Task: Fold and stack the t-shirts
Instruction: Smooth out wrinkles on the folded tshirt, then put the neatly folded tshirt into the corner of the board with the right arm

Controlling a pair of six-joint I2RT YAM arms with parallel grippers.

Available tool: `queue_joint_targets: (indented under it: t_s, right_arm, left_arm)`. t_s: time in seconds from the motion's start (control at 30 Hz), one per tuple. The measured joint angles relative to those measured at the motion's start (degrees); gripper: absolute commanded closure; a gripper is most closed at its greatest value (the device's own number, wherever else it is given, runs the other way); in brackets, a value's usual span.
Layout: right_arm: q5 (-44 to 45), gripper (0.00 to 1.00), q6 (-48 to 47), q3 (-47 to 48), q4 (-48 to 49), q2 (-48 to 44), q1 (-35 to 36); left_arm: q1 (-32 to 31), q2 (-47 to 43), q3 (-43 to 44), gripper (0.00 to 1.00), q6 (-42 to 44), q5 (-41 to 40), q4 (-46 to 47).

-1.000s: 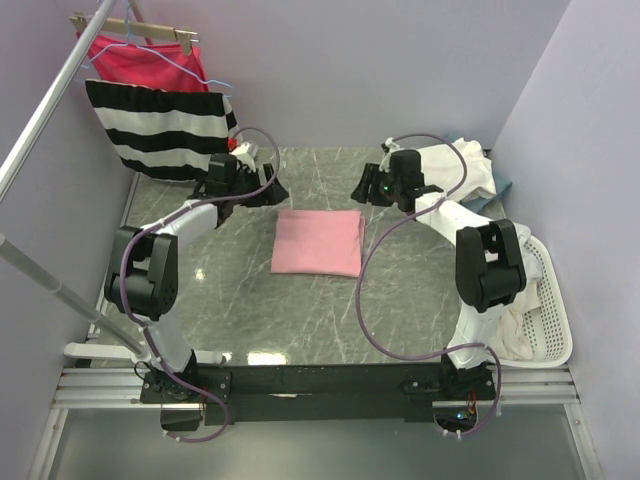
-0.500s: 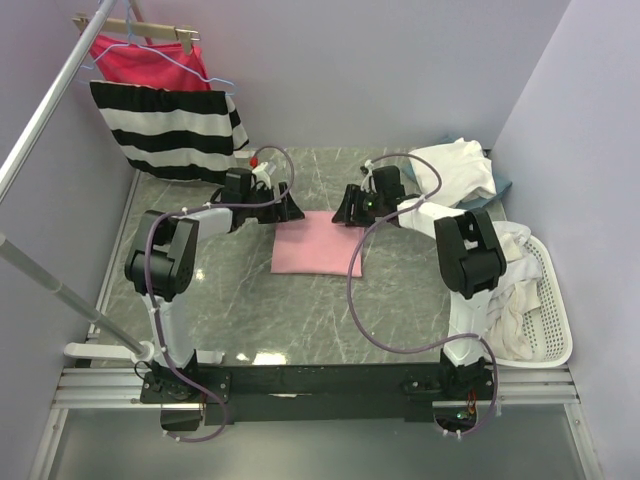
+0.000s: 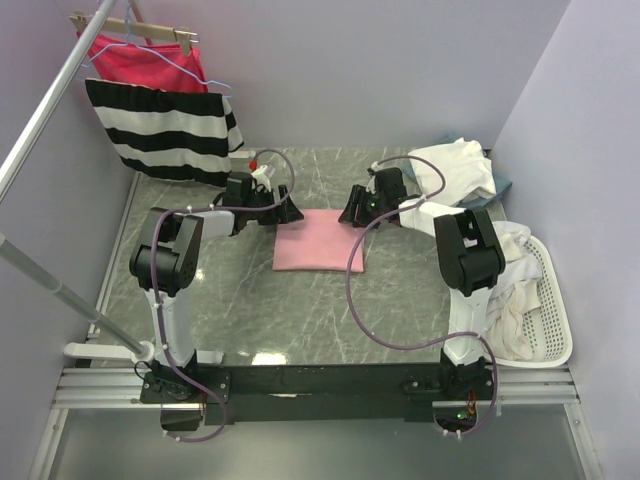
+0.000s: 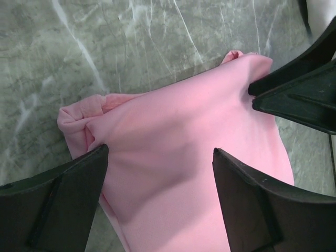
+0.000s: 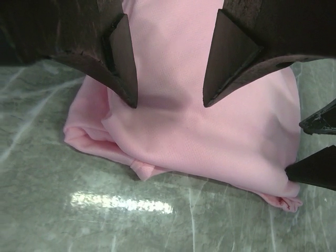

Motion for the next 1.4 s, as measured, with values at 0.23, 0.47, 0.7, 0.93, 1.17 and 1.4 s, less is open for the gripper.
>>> queue_joint_targets:
  t_s: [0.23, 0.47, 0.7, 0.93, 1.17, 1.4]
  right_arm:
    - [1.4, 0.34, -1.7, -6.1, 2.3, -5.7, -2.9]
    - [2.3, 0.34, -3.9, -6.2, 0.0, -10.6, -7.3]
    - [-1.9, 0.33, -3.8, -12.0, 0.9, -11.3, -7.2]
    - [-6.3, 0.33, -2.8, -20.5, 3.5, -14.0, -7.2]
    - [-11.9, 0.32, -0.4, -24.3, 7.8, -15.0, -6.7]
    - [-14.6, 0.35, 2.7, -18.3, 9.2, -8.9, -0.3]
  left_arm:
    - [0.9, -3.7, -2.7, 0.08, 0.6, -5.2, -0.5]
    - [2.5, -10.1, -2.8, 0.07, 1.1, -10.7, -5.4]
    - [2.4, -13.1, -9.0, 0.06, 0.4, -10.1, -6.0]
    - [2.4, -14.8, -16.5, 0.05, -1.6, -8.6, -4.2]
    - [2.4, -16.1, -20.4, 0.05, -3.7, -4.7, 0.5]
    - [0.6, -13.3, -19.6, 0.06, -5.0, -0.5, 4.3]
